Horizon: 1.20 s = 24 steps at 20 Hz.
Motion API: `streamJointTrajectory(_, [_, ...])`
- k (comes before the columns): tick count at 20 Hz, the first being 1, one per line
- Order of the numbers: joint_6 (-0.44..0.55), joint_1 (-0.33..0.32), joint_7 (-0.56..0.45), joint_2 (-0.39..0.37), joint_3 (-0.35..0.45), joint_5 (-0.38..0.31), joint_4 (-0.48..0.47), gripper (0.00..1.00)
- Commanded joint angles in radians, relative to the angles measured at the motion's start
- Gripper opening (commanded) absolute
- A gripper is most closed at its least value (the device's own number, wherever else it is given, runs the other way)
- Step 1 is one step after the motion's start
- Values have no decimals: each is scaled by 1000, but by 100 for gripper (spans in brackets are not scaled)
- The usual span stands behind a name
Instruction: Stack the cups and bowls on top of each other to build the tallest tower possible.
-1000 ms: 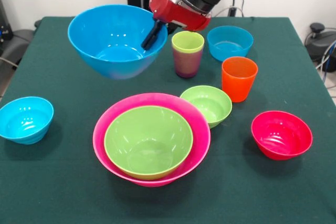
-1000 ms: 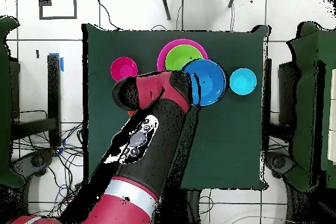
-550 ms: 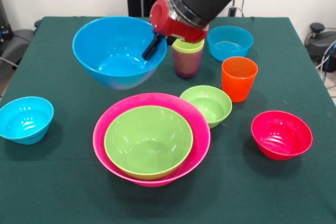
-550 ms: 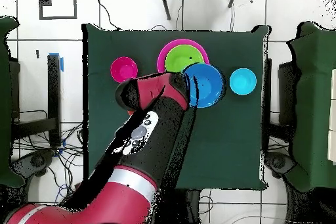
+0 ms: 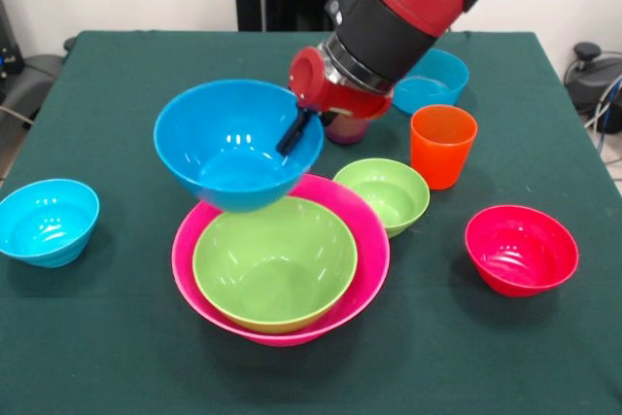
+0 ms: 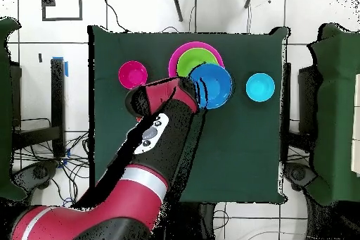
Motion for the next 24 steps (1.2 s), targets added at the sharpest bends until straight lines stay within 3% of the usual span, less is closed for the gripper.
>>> streamJointTrajectory(1, [-13,-14,151,11,135,49,-68,0])
streamJointTrajectory(6, [41,-29,132,-7,137,80,-78,0])
streamJointTrajectory(13, [-57,-43,134,-32,153,91,-8,0])
streamJointTrajectory(24, [-177,-36,176,-13,165,85,25,0])
